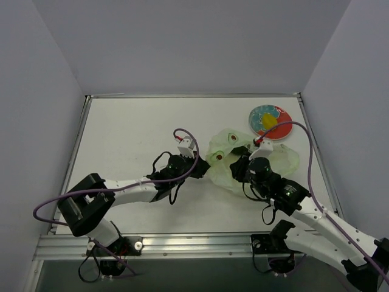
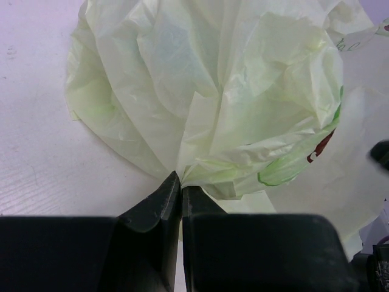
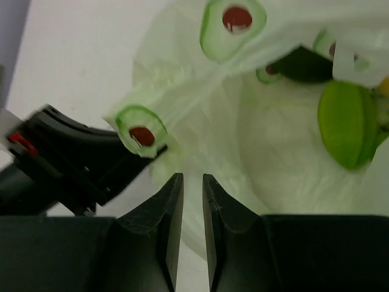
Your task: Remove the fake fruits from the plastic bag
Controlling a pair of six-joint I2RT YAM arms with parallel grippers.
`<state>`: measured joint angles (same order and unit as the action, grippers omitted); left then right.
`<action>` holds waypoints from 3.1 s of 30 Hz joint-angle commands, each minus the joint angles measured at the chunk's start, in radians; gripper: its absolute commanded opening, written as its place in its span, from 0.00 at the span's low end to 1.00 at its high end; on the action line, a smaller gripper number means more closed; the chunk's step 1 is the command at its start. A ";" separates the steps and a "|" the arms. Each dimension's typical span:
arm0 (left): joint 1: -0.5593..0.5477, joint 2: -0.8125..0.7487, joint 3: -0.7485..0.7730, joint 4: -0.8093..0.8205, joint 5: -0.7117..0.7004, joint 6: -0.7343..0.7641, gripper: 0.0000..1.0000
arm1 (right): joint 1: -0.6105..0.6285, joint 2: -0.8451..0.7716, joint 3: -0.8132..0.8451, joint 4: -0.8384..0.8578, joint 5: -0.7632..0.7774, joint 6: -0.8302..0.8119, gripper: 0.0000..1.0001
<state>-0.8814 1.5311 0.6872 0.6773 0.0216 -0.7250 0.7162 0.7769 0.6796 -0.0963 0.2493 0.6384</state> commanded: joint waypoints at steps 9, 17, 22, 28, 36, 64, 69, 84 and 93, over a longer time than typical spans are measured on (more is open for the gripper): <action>0.007 -0.054 0.005 -0.002 -0.048 0.049 0.02 | 0.077 0.323 -0.002 -0.154 0.511 0.207 0.32; 0.005 -0.019 0.012 0.018 -0.022 0.027 0.02 | -0.156 0.487 -0.009 0.075 0.427 0.025 0.64; 0.005 -0.014 0.014 0.018 -0.022 0.026 0.02 | -0.279 0.593 0.000 0.194 0.286 -0.063 0.81; 0.005 0.001 0.021 0.018 -0.022 0.024 0.02 | -0.304 0.735 0.029 0.326 0.110 -0.103 0.80; 0.005 -0.006 0.020 0.018 -0.022 0.022 0.02 | -0.287 0.543 -0.055 0.328 0.168 -0.091 0.13; 0.007 -0.040 0.012 -0.011 -0.041 0.044 0.02 | -0.292 0.284 0.449 0.006 0.154 -0.226 0.00; 0.013 -0.071 0.009 -0.041 -0.089 0.070 0.02 | -0.506 0.459 0.546 0.151 0.061 -0.241 0.00; 0.019 -0.006 0.029 -0.041 -0.074 0.087 0.02 | -0.944 0.880 0.473 0.590 -0.309 -0.083 0.01; 0.021 -0.006 0.035 -0.047 -0.068 0.102 0.02 | -1.025 1.139 0.449 0.845 -0.393 0.049 0.02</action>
<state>-0.8684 1.5303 0.6765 0.6250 -0.0486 -0.6491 -0.3115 1.8851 1.1122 0.6029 -0.0917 0.6395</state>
